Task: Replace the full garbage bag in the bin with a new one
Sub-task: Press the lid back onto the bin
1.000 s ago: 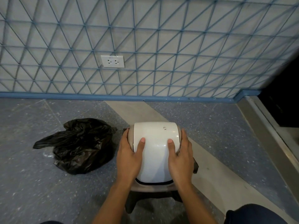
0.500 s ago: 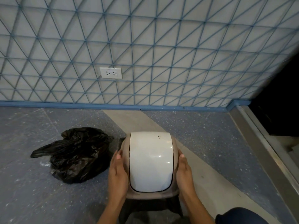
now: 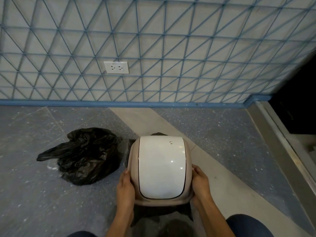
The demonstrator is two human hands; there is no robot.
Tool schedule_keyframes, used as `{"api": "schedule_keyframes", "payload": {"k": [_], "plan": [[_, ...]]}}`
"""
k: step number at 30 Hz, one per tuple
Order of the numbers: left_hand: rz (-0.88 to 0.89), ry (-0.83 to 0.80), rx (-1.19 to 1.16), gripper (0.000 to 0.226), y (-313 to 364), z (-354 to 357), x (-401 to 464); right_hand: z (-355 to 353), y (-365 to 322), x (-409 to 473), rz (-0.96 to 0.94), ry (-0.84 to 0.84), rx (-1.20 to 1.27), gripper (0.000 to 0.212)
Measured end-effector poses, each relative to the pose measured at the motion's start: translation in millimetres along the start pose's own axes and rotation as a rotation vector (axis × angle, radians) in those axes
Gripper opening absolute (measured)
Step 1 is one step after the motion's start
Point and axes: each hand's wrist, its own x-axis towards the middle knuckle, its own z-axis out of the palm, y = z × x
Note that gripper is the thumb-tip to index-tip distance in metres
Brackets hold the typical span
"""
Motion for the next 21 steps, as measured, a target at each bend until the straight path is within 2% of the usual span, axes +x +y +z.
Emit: {"api": "schedule_keyframes", "payload": {"k": [2, 4, 9, 17, 21], "plan": [[-0.072, -0.019, 0.028, 0.042, 13.1, -7.7, -12.3, -7.0, -18.2, -25.5, 0.049, 0.024, 0.028, 0.024], [-0.070, -0.046, 0.078, 0.041, 24.2, -13.4, -28.7, -13.6, -36.8, -50.3, 0.079, 0.054, 0.029, 0.023], [-0.151, -0.011, 0.150, 0.042, 70.8, -25.3, -85.9, -36.5, -73.5, -108.8, 0.158, 0.073, 0.046, 0.025], [-0.241, -0.030, 0.190, 0.041, 160.9, -36.4, -176.7, -88.3, -164.6, -196.0, 0.140, 0.092, -0.062, 0.025], [-0.308, -0.107, 0.153, 0.044, 203.8, -29.6, -211.2, -112.1, -201.7, -222.8, 0.124, 0.125, -0.080, 0.028]]}}
